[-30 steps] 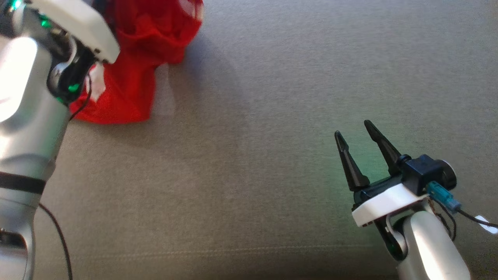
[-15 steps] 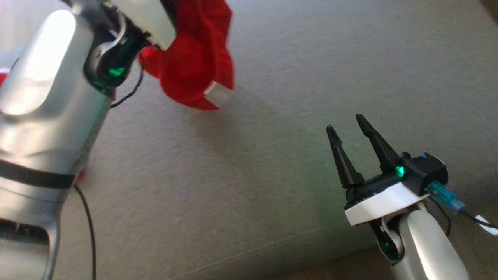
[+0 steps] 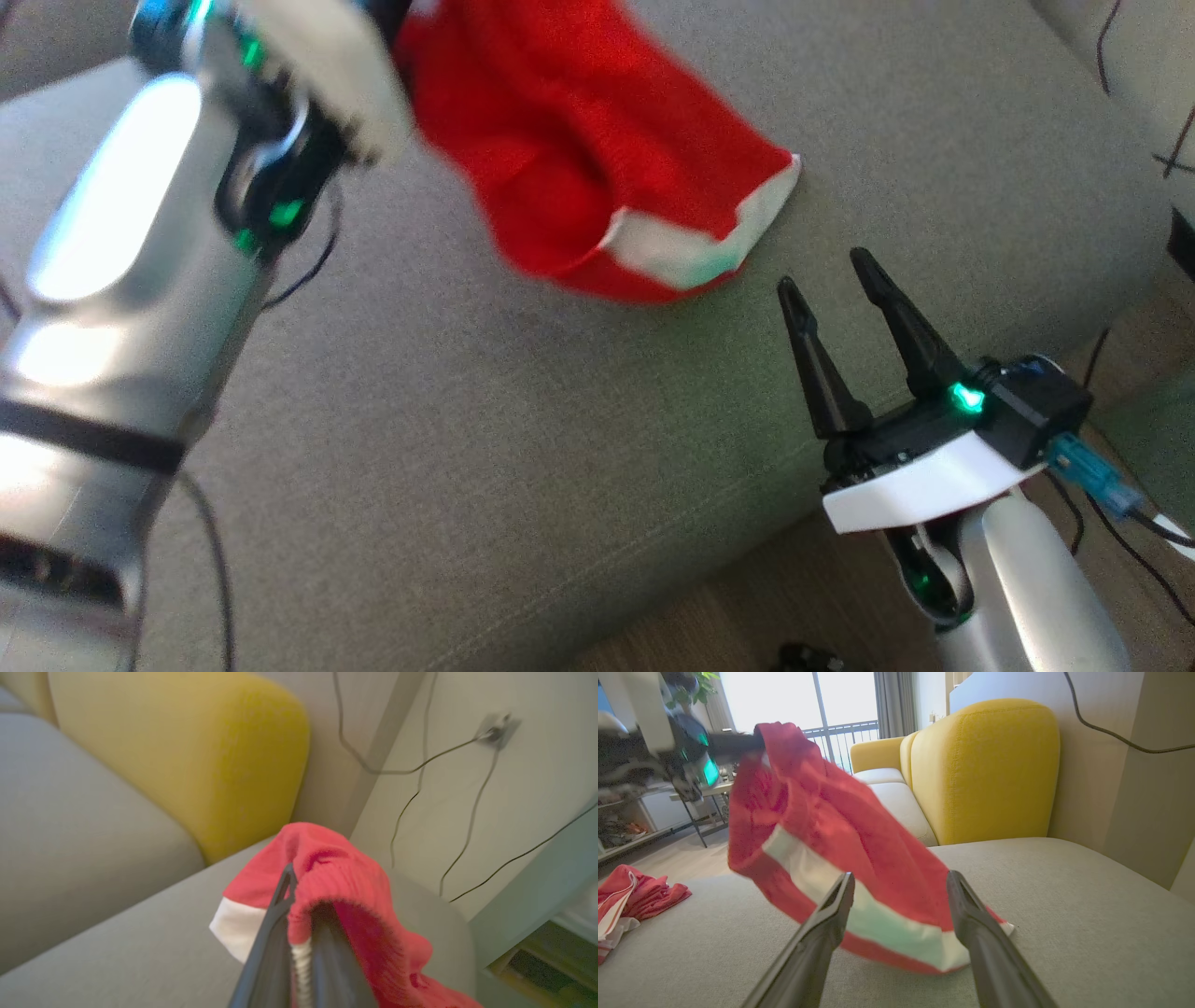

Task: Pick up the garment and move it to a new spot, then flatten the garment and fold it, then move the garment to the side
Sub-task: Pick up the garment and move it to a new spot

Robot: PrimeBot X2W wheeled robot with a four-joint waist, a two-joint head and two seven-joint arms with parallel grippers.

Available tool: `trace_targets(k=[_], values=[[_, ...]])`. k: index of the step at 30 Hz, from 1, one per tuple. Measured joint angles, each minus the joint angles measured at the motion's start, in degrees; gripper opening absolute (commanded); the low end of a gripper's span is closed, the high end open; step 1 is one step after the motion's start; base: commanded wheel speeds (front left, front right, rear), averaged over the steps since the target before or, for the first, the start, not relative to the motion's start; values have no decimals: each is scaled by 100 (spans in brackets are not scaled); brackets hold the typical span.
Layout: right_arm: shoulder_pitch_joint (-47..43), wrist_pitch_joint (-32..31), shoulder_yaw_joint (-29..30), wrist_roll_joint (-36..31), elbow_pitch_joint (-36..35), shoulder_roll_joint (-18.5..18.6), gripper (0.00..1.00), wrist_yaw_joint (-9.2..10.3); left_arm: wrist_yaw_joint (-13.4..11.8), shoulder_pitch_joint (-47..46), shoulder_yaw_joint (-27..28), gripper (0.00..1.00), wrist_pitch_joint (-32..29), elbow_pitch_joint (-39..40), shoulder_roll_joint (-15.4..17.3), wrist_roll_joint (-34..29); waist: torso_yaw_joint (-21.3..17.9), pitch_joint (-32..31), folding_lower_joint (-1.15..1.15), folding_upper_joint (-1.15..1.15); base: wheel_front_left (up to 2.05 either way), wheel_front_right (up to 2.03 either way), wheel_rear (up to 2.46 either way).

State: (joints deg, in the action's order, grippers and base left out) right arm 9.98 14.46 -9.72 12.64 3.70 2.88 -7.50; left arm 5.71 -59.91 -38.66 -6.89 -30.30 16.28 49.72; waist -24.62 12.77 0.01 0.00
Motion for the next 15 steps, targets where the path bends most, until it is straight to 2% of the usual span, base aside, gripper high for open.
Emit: trace_targets(k=[6, 7, 8, 11, 15], values=[[161, 0, -35, -67, -100, -2, 100, 0, 138, 508, -516, 0, 765, -990, 521, -386, -65, 491, 1, 0, 0, 0, 0], [172, 0, -42, -90, -100, -2, 100, 0, 141, 511, -575, 30, 921, -1083, 539, -385, -51, 557, 1, 0, 0, 0, 0], [179, 0, -49, -116, -99, -2, 100, 0, 142, 510, -632, 98, 1061, -1113, 544, -324, -24, 611, 1, 0, 0, 0, 0], [192, 0, -51, -183, -91, -2, 100, 0, 143, 501, -872, 100, 1435, -1118, 527, -81, 147, 692, 1, 0, 0, 0, 0], [215, 0, -44, -292, 54, -2, 100, 0, 144, 511, -1102, 100, 1963, -1241, 543, -57, 499, 648, 1, 0, 0, 0, 0]])
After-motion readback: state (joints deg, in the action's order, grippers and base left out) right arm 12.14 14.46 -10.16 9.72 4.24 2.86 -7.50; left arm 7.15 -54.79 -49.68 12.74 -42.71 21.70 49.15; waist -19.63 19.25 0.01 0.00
